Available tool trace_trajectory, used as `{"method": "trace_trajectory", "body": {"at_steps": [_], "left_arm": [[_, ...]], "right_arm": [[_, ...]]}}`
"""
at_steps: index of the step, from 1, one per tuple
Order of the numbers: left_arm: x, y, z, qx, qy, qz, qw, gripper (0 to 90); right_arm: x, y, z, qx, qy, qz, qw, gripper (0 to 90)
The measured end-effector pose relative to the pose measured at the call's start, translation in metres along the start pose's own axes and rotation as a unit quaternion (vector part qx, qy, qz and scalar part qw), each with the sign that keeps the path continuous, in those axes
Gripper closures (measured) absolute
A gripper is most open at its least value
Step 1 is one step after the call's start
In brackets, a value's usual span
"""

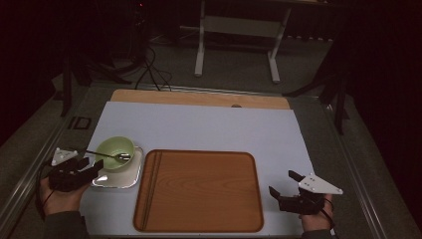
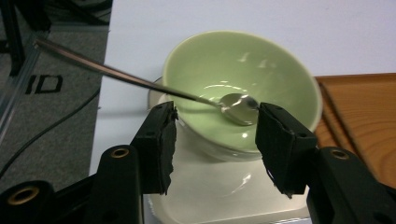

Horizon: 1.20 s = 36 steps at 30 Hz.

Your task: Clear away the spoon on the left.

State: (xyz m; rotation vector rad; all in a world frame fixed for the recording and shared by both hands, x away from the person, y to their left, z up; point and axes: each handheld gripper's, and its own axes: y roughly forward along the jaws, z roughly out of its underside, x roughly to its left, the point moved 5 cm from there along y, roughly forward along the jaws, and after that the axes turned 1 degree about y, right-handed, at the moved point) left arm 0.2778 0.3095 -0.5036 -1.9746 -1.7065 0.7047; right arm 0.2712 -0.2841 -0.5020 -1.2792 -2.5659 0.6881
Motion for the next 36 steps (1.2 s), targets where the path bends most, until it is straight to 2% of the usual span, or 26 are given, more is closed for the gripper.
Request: {"method": "trace_trajectory", "body": {"at_steps": [7,12,22,29,36], "left_arm": [[0.01,0.005,-0.004,-0.004,-0.017,-0.011,0.9998,49.2],[0.015,0.013,-0.006,-0.004,-0.034,-0.009,0.9994,51.1],[0.024,0.024,-0.012,-0.002,-0.073,-0.016,0.9972,57.5],[0.025,0.032,-0.017,0.0,-0.079,-0.012,0.9968,61.4],[0.028,0.041,-0.023,0.001,-0.099,-0.011,0.9951,63.0]], "right_arm": [[0.0,0.001,0.0,0.001,0.0,-0.001,1.0,10.9],[0.0,0.0,0.0,0.001,0.002,0.0,1.0,10.9],[0.0,0.0,0.0,0.001,0.001,0.001,1.0,10.9],[0.0,0.0,0.0,0.001,0.0,0.0,1.0,10.9],[0.0,0.001,0.0,0.002,-0.001,-0.001,1.0,10.9]]}}
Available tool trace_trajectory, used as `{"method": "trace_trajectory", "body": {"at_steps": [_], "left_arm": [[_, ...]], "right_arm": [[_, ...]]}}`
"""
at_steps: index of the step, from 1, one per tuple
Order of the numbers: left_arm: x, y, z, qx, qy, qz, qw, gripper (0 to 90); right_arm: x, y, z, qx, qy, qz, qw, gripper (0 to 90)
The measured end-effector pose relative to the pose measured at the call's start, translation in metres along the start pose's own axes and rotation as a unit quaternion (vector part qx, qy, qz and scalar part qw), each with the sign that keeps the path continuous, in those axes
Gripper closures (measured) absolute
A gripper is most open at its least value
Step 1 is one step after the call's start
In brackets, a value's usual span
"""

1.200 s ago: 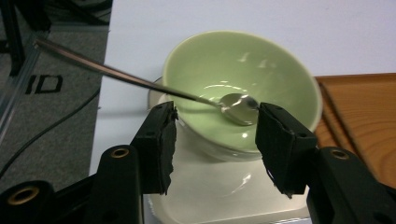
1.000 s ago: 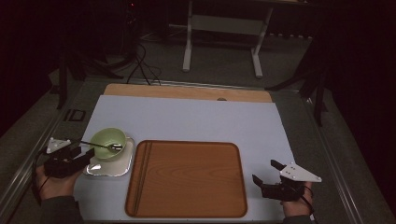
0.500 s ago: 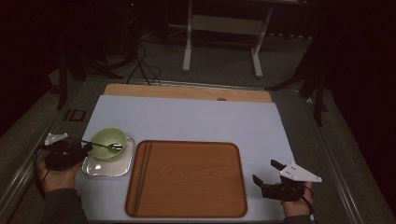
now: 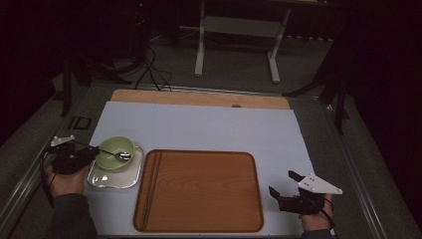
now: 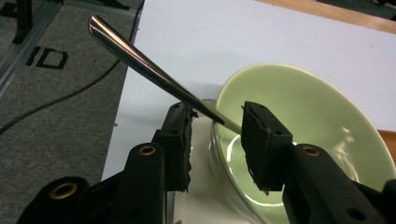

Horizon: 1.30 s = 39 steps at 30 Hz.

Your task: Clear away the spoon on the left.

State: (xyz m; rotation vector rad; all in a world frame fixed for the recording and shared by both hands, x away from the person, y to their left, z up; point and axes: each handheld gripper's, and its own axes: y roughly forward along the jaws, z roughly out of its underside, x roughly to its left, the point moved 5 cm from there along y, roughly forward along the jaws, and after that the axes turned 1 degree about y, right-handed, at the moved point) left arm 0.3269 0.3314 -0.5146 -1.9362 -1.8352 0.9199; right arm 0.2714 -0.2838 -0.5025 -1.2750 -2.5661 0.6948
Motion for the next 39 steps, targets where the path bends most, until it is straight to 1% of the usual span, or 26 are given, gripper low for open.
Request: {"method": "trace_trajectory", "body": {"at_steps": [1,2,3,4,6,7,9,11,13,16,21,25,29,30,32,34,38,39], "left_arm": [[0.0,0.001,-0.001,0.0,-0.005,0.0,1.0,63.0],[0.0,0.001,-0.001,0.0,-0.005,0.0,1.0,63.3],[0.002,0.004,-0.001,0.0,-0.012,-0.003,0.9999,64.5],[0.002,0.004,-0.001,0.0,-0.012,-0.003,0.9999,65.3],[0.003,0.007,-0.001,0.001,-0.019,-0.003,0.9998,66.1],[0.004,0.007,-0.002,-0.001,-0.03,0.005,0.9995,67.1],[0.005,0.006,-0.004,-0.005,-0.036,0.008,0.9993,69.7],[0.005,0.006,-0.004,-0.005,-0.036,0.005,0.9993,73.4],[0.004,0.005,-0.004,-0.008,-0.033,0.004,0.9994,74.8],[0.004,0.002,-0.005,-0.018,-0.029,0.007,0.9994,76.6],[0.005,-0.002,-0.007,-0.033,-0.031,0.007,0.999,79.8],[0.004,-0.004,-0.008,-0.044,-0.032,0.013,0.9984,81.8],[0.0,-0.009,-0.013,-0.054,-0.019,0.017,0.9982,83.8],[0.0,-0.009,-0.013,-0.054,-0.019,0.017,0.9982,84.2],[-0.005,-0.011,-0.018,-0.064,-0.006,0.015,0.9978,85.0],[-0.008,-0.012,-0.021,-0.067,0.0,0.013,0.9977,85.1],[-0.011,-0.012,-0.022,-0.073,0.008,0.012,0.9973,85.0],[-0.014,-0.012,-0.023,-0.077,0.013,0.012,0.9969,84.8]], "right_arm": [[0.0,0.0,0.0,0.0,0.0,0.0,1.0,10.9],[0.0,0.0,0.0,0.0,0.0,0.0,1.0,10.9],[0.0,0.0,0.0,0.0,0.0,0.0,1.0,10.9],[0.0,0.0,0.0,0.0,0.001,0.0,1.0,10.9],[0.0,0.0,0.0,0.0,0.001,0.0,1.0,10.9],[0.0,0.0,0.0,0.0,0.001,0.0,1.0,10.9],[0.0,0.0,0.0,0.0,0.0,0.0,1.0,10.9],[0.0,0.0,0.0,0.001,0.001,0.0,1.0,10.9],[0.0,0.0,0.0,0.001,0.0,0.0,1.0,10.9],[0.0,0.0,0.0,0.001,0.001,0.0,1.0,10.9],[0.0,0.0,0.0,0.001,0.0,0.0,1.0,10.9],[0.0,0.0,0.0,0.0,0.0,0.0,1.0,10.9],[0.0,0.0,0.0,0.002,0.0,0.0,1.0,10.9],[0.0,0.0,0.0,0.002,0.0,0.0,1.0,10.9],[0.0,0.001,0.0,0.002,0.001,0.0,1.0,10.9],[0.0,0.001,0.0,0.002,0.001,0.0,1.0,10.9],[0.0,0.0,0.0,0.002,0.001,0.0,1.0,10.9],[0.0,0.0,0.0,0.002,0.001,0.0,1.0,10.9]]}}
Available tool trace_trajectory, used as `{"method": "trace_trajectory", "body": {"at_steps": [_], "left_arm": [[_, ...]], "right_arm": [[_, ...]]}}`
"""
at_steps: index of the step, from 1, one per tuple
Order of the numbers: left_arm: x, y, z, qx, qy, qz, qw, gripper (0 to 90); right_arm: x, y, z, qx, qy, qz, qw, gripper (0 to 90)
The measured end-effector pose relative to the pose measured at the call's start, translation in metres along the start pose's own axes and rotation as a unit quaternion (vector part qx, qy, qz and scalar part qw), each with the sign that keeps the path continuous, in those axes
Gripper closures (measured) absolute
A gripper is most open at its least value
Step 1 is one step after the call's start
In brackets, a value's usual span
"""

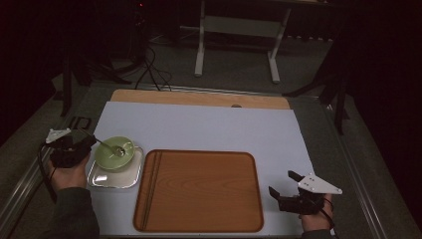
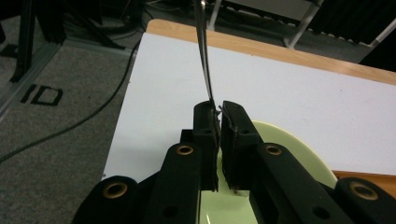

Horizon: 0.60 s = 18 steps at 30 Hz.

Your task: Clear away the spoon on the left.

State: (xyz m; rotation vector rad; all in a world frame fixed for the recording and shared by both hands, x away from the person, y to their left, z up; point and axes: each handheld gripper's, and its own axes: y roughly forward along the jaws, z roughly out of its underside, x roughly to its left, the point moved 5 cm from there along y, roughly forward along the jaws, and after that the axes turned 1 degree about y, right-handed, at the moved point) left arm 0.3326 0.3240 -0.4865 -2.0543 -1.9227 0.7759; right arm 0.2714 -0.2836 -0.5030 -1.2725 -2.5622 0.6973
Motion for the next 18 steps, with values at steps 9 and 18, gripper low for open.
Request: {"method": "trace_trajectory", "body": {"at_steps": [9,18], "left_arm": [[-0.009,0.0,-0.003,-0.022,0.026,0.004,0.9994,83.2],[-0.009,0.007,-0.004,-0.02,0.035,-0.008,0.9992,82.0]], "right_arm": [[0.0,0.0,0.0,0.0,0.0,0.0,1.0,10.9],[0.0,0.0,0.0,0.0,0.0,-0.001,1.0,10.9]]}}
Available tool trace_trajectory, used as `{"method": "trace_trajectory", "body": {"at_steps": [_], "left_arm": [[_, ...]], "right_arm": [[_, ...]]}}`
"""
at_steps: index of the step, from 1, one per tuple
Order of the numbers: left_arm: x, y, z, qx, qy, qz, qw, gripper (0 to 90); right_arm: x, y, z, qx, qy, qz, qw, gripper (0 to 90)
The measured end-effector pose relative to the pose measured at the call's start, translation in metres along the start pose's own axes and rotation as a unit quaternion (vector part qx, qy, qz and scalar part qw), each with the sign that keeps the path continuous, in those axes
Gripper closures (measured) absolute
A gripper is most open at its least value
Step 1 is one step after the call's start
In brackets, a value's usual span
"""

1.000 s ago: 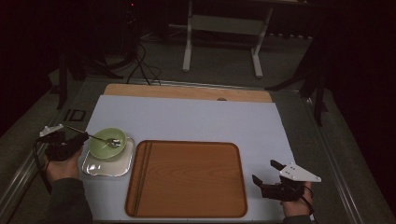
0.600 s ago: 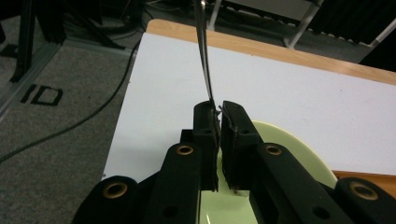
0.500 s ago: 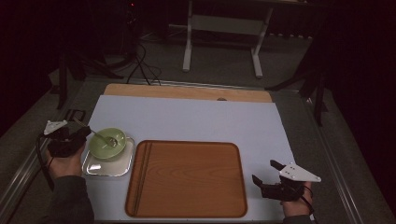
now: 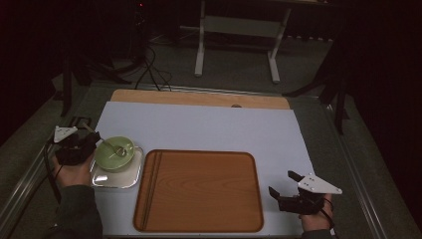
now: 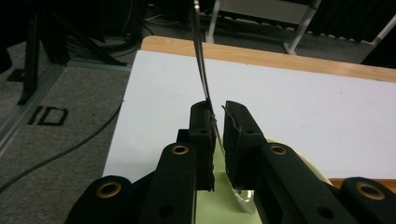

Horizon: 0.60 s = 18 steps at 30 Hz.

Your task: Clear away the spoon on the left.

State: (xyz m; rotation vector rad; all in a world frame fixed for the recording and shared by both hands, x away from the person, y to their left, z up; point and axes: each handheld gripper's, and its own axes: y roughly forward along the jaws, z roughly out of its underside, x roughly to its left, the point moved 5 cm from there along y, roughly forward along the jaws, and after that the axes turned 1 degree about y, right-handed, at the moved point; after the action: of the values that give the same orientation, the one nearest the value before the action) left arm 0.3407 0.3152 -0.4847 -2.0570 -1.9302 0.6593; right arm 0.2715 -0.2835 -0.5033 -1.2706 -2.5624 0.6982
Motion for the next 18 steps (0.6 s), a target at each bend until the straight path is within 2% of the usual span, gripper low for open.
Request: {"method": "trace_trajectory", "body": {"at_steps": [5,18], "left_arm": [[0.0,0.001,0.0,-0.002,0.0,0.004,1.0,84.4],[-0.022,0.0,-0.002,-0.023,0.024,0.04,0.9987,88.8]], "right_arm": [[0.0,0.0,0.0,0.0,0.0,0.0,1.0,10.9],[0.0,0.0,0.0,0.001,0.0,-0.001,1.0,10.9]]}}
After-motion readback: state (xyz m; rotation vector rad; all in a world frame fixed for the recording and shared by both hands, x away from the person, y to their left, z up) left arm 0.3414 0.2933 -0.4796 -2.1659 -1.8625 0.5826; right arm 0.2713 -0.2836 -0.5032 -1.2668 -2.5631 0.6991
